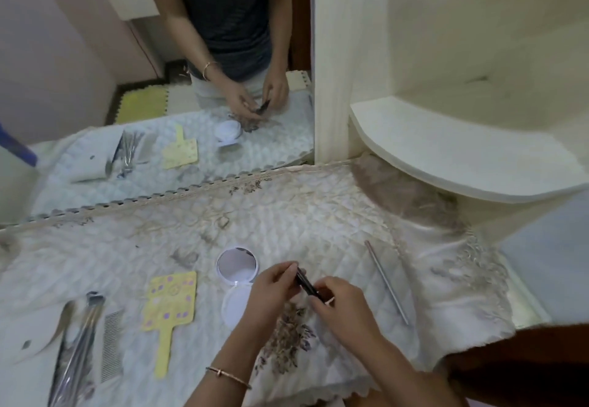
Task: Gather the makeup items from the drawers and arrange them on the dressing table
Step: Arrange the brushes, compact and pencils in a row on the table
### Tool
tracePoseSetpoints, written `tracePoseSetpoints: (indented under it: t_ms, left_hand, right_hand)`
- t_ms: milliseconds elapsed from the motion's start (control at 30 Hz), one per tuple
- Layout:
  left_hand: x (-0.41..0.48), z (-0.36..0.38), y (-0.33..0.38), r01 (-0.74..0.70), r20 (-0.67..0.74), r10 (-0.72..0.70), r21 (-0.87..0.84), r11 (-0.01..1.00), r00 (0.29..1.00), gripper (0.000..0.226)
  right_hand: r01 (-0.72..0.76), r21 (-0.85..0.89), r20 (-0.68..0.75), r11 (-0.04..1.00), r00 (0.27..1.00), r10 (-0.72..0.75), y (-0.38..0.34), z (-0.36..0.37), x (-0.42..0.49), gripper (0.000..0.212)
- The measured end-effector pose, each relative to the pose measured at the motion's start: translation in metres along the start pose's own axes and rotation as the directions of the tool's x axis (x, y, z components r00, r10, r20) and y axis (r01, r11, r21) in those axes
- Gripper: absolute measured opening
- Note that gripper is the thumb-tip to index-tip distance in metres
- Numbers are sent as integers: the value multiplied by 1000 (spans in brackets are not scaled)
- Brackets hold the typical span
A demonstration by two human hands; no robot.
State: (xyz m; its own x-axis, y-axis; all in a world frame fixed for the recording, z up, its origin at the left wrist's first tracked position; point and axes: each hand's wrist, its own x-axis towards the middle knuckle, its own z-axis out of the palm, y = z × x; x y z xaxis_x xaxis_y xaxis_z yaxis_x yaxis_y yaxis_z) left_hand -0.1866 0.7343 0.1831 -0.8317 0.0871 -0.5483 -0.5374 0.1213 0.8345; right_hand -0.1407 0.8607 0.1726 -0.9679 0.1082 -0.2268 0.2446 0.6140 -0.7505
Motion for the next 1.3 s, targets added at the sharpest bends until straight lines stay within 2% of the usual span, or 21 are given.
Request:
tracePoseSetpoints:
  t_ms: [100,233,300,367,467,600,733,900,1033,1167,1300]
  left_hand:
    - [0,5,7,-9,-45,5,-89,996,999,12]
    - [14,-11,22,-56,-256,8,-179,982,967,19]
    - [21,-25,34,-83,-236,68,-54,995,969,16]
    - [23,-30,36,-111,-116,136,202,973,984,16]
    - [19,-22,14,-143,-29,187,534,833,982,9]
    - [19,-11,-21,-202,8,284,723,661,959,16]
    - [20,-7,-30,-229,28,326,770,596,945,27]
    - [16,-5,-35,-244,50,360,819,519,932,20]
    - [14,-5,-35,-241,14,375,788,566,927,19]
    - [14,-1,-31,-241,-30,394,747,620,919,22]
    - [17,4,-23,-273,3,423,768,580,906,24]
  right_hand:
    - [-44,78,26,996,999,42,-7,-5,-2,6]
    - [-87,7,53,996,995,87,-6,-4,-6,8]
    - [-177,96,49,979,984,173,-2,-1,-11,9]
    - [-214,154,-3,965,976,217,-1,0,-9,9]
    - [-189,112,-70,976,978,198,-3,3,4,9]
    - [-163,38,-75,986,983,166,-4,8,14,17]
    - [-148,-30,-56,988,988,147,-3,13,13,18]
    - [-149,-18,-83,989,986,147,6,7,9,23]
    - [-199,30,-194,980,960,201,22,-17,9,22]
    - [-260,-57,-335,964,914,227,50,-40,12,23]
    - [-358,-73,-297,931,899,323,63,-45,14,8]
